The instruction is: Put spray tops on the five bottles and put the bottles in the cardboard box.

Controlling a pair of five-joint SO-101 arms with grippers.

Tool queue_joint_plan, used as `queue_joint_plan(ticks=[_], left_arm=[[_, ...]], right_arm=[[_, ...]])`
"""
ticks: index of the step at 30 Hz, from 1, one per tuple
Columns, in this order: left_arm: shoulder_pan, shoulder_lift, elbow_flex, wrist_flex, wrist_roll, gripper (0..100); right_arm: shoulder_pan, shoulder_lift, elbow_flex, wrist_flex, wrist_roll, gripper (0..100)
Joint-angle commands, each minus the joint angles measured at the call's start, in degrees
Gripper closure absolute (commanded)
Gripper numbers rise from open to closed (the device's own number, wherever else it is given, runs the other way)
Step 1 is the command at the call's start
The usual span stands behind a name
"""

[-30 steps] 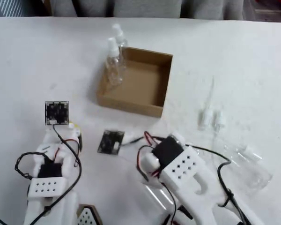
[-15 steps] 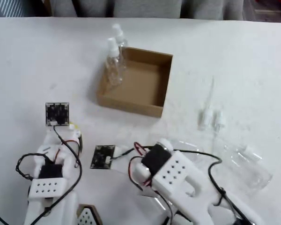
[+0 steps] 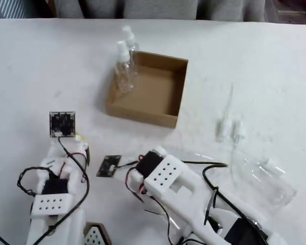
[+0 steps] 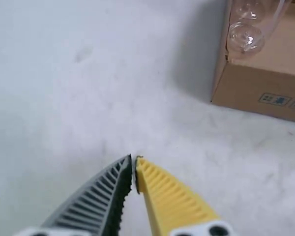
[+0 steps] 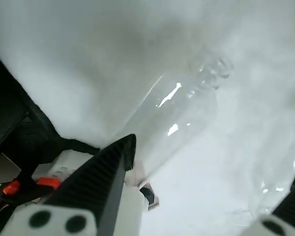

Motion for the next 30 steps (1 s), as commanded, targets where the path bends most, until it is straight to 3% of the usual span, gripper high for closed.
queue_joint_plan(ticks=[1, 6, 13, 20, 30], left_arm=[[-0.6, -1.2, -0.4, -2.0, -0.7, 98], [-0.6, -1.2, -0.4, -2.0, -0.7, 98], [-0.7, -1.2, -0.4, -2.0, -0.7, 98], [-0.7, -1.2, -0.3, -2.0, -0.7, 98], [-0.7, -1.2, -0.3, -2.0, -0.7, 98]], right_arm=[[0.0, 1.8, 2.5, -4.8, -0.5, 55.4], [0.0, 4.4, 3.3, -6.8, -0.1, 58.2], [0.0, 5.6, 3.2, -7.2, -0.1, 84.7], [1.0, 5.3, 2.2, -7.1, -0.3, 89.7], [11.6, 5.2, -14.0, -6.7, -1.9, 91.1]])
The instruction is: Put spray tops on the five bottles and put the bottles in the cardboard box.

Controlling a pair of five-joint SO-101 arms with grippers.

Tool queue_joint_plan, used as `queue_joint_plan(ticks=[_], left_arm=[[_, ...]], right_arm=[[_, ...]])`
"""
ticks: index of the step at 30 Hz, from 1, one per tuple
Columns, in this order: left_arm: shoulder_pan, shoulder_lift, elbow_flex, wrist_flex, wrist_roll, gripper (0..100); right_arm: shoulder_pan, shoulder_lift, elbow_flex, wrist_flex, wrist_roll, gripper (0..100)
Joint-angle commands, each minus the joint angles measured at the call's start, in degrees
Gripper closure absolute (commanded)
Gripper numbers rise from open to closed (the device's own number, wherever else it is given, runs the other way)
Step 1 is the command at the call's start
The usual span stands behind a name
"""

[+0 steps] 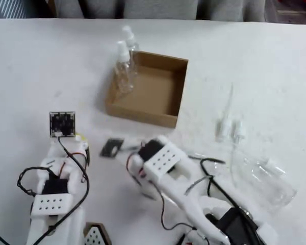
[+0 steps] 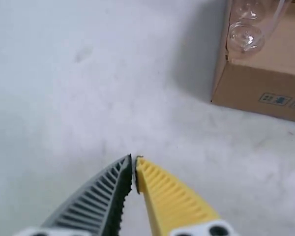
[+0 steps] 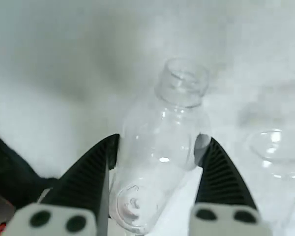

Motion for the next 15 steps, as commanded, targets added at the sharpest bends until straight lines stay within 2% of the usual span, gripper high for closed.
queue_joint_plan(ticks=[1, 4, 9, 12, 15], left_arm=[[-0.7, -1.2, -0.3, -2.0, -0.7, 98], [-0.7, -1.2, -0.3, -2.0, -0.7, 98], [-0.7, -1.2, -0.3, -2.0, -0.7, 98], [-0.7, -1.2, -0.3, -2.0, -0.7, 98], [-0.7, -1.2, -0.3, -2.0, -0.7, 98]], right_arm=[[3.5, -0.6, -8.1, 0.0, -4.7, 91.0], [4.0, -0.3, -11.1, -2.9, -15.6, 89.2], [2.9, 1.3, -9.5, -13.9, -33.1, 84.4], [2.7, 4.2, -8.3, -18.9, -38.9, 84.0], [2.7, 7.8, -8.2, -22.0, -39.6, 83.8]])
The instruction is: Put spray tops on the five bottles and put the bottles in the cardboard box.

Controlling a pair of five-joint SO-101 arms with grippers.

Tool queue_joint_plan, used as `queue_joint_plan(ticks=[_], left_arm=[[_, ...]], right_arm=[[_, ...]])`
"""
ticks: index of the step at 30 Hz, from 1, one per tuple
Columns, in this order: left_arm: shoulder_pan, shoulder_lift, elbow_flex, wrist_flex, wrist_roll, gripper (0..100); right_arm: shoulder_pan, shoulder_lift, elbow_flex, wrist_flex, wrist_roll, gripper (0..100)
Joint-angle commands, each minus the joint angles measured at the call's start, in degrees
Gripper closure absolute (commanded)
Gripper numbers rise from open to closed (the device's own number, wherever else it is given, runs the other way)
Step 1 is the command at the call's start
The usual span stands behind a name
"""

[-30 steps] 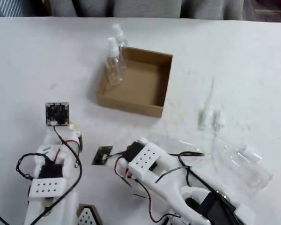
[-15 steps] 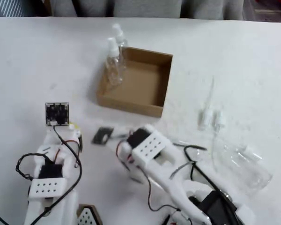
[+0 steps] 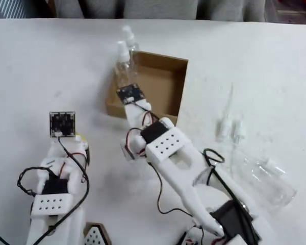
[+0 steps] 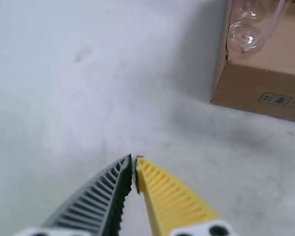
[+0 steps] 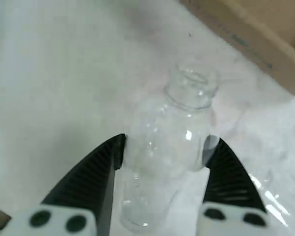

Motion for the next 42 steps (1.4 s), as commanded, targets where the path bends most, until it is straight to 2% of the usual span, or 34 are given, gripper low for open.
queue_joint_plan(ticks=[1, 3, 7, 10, 15, 19, 25, 29, 33, 36, 39, 42], left_arm=[[-0.7, -1.2, -0.3, -2.0, -0.7, 98], [-0.7, -1.2, -0.3, -2.0, -0.7, 98], [-0.6, -1.2, -0.3, -2.0, -0.7, 97], [-0.6, -1.4, -0.4, -2.0, -0.7, 97], [-0.3, -1.4, -0.7, -1.8, -0.5, 97], [3.7, -1.5, -1.2, -0.5, -0.1, 98], [5.7, -1.1, -13.7, 15.3, 1.7, 97], [11.6, -1.0, -23.2, 25.7, 1.8, 97], [18.2, -0.5, -32.3, 33.8, 3.3, 97], [22.2, 4.3, -38.7, 37.1, 7.2, 97], [26.3, 13.1, -44.3, 37.9, 7.8, 97], [28.4, 22.9, -50.0, 37.5, 8.0, 97]], right_arm=[[-0.5, 2.2, -1.0, -2.9, -1.1, 83.0], [-0.5, 2.6, -1.0, -2.9, -1.5, 77.6], [-1.8, 2.4, -0.9, -1.9, -1.6, 60.2], [-1.9, 1.5, -2.2, 1.3, -0.7, 56.7], [4.8, -5.1, -5.8, 10.9, 4.8, 68.0], [14.6, -12.1, -4.4, 14.5, 8.5, 79.1], [34.7, -22.6, 2.5, 11.7, 10.3, 94.3], [45.8, -26.8, 7.4, 8.1, 10.3, 94.6], [53.8, -27.6, 9.4, 7.3, 10.3, 94.6], [57.5, -25.8, 10.5, 7.2, 10.3, 94.6], [59.6, -22.8, 11.3, 7.1, 10.5, 94.6], [61.8, -19.7, 12.0, 6.1, 14.8, 94.6]])
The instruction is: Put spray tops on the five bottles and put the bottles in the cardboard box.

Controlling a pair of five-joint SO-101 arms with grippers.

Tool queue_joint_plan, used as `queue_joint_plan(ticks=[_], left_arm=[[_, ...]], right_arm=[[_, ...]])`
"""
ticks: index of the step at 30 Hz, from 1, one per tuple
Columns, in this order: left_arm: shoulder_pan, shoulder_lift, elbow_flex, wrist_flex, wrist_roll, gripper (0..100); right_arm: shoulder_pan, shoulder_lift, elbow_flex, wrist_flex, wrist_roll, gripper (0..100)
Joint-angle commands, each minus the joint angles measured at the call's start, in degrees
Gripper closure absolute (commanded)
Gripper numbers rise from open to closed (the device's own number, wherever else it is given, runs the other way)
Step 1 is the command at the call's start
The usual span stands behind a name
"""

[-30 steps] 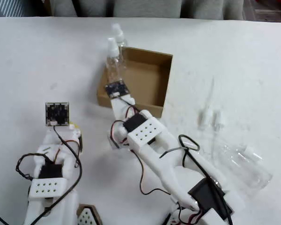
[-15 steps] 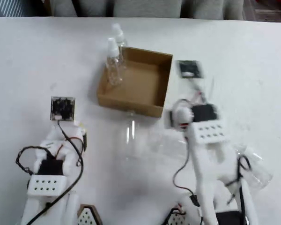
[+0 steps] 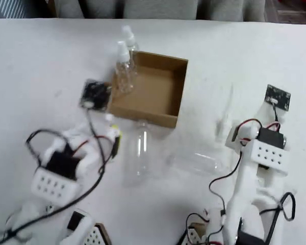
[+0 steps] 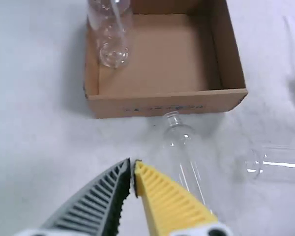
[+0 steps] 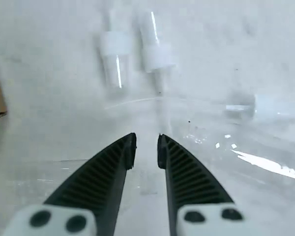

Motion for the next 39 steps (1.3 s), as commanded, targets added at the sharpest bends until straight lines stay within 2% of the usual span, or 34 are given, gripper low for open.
queue_joint_plan(ticks=[1, 5, 10, 15, 23, 30, 39], left_arm=[[2.8, 11.6, -9.2, -0.6, 0.6, 97], [5.5, 20.9, -14.8, -2.1, 1.9, 94], [6.2, 27.6, -16.7, -1.8, 14.9, 80], [7.8, 31.3, -18.1, -1.8, 18.9, 68], [6.2, 42.9, -25.4, -1.2, 18.8, 68], [3.2, 54.1, -35.2, 5.9, 18.9, 68], [3.5, 58.3, -35.8, 8.3, 16.0, 68]], right_arm=[[3.0, 2.6, -0.3, -1.7, 4.1, 94.6], [5.8, 7.3, 0.7, -4.4, 4.7, 94.6], [6.0, 11.0, 1.3, -6.4, 8.3, 94.9], [5.7, 11.5, 1.2, -6.7, 8.7, 95.0], [3.2, 12.0, 1.3, -8.0, 8.8, 95.0], [3.1, 12.0, 1.3, -8.0, 8.8, 95.0], [3.1, 12.0, 1.8, -8.0, 8.8, 94.9]])
